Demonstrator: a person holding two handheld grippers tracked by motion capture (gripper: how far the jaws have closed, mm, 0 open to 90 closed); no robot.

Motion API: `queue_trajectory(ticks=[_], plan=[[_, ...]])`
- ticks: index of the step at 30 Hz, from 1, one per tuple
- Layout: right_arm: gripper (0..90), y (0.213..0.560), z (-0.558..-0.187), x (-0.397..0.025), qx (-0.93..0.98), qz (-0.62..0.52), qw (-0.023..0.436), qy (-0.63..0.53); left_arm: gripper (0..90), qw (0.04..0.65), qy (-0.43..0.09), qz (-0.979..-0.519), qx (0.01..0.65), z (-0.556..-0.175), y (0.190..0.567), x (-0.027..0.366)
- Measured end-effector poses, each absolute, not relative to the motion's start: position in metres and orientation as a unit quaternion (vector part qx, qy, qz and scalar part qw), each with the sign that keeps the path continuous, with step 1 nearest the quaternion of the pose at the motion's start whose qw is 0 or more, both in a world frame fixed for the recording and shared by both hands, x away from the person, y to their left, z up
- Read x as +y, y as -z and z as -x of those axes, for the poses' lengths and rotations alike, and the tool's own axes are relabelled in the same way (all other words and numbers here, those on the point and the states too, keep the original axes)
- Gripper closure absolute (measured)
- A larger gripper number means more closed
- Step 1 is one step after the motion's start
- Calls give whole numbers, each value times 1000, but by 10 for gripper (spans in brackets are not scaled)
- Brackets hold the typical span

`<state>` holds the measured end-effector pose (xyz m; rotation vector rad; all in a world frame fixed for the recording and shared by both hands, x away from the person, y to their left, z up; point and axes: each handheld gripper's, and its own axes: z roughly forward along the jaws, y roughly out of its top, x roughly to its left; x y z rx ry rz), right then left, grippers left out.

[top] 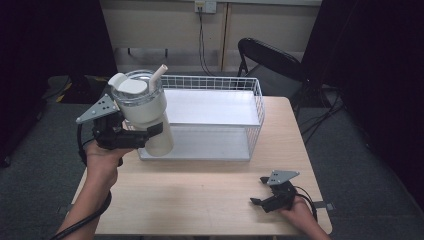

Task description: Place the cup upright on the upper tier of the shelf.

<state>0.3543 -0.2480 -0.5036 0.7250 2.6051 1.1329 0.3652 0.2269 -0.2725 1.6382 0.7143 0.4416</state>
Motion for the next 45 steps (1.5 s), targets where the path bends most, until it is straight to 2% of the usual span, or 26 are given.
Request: queue_trajectory(ticks=[45], plan=[[122,503,-354,-248,884,-246,105,-384,105,600,-219,-708,301,-400,206,201]])
